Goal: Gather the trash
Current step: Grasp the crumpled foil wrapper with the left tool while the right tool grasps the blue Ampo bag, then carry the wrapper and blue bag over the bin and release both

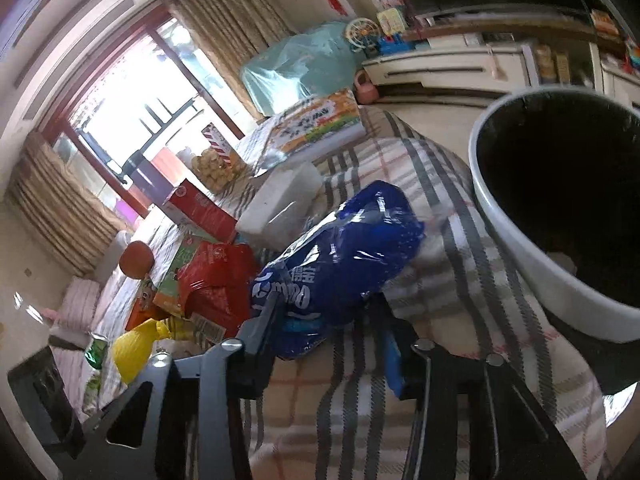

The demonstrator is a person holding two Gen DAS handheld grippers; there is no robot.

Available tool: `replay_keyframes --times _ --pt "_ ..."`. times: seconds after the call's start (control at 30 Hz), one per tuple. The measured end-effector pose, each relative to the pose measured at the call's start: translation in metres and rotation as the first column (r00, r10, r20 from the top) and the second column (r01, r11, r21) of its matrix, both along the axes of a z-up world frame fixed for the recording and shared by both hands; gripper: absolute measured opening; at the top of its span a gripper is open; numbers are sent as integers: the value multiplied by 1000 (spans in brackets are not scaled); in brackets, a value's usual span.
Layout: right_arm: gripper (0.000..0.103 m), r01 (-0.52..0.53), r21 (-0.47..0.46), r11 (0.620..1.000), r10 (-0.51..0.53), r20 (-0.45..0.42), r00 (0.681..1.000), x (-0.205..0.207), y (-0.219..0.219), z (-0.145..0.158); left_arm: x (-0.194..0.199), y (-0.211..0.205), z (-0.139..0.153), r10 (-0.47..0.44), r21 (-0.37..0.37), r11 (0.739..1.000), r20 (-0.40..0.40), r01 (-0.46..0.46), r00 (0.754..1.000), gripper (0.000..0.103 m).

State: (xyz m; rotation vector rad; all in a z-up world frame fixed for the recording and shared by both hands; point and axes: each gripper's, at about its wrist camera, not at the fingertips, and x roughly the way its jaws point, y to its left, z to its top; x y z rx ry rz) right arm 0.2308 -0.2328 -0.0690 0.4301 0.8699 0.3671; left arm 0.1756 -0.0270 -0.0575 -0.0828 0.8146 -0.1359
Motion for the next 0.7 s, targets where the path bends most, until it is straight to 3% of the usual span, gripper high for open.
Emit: replay_keyframes --times 0.07,0.23,0.53,0.6,0.7 --pt "14 -14 1 1000 14 13 1000 -4 0 3 -2 -2 3 -16 -7 1000 5 16 1000 35" --pt "11 -23 -14 1000 23 29 999 -14 -5 9 -8 -11 10 -53 -34 998 23 54 998 30" --pt "9 -25 -10 1000 26 59 998 -30 -18 21 -12 -31 23 -109 -52 992 52 111 993 29" --pt "0 -20 -6 1000 20 66 998 -33 -23 24 -11 -37 25 -124 -52 991 58 127 991 29" --pt "0 -5 -2 1000 5 76 997 -37 -34 29 -10 -47 27 -142 -45 988 66 145 988 29"
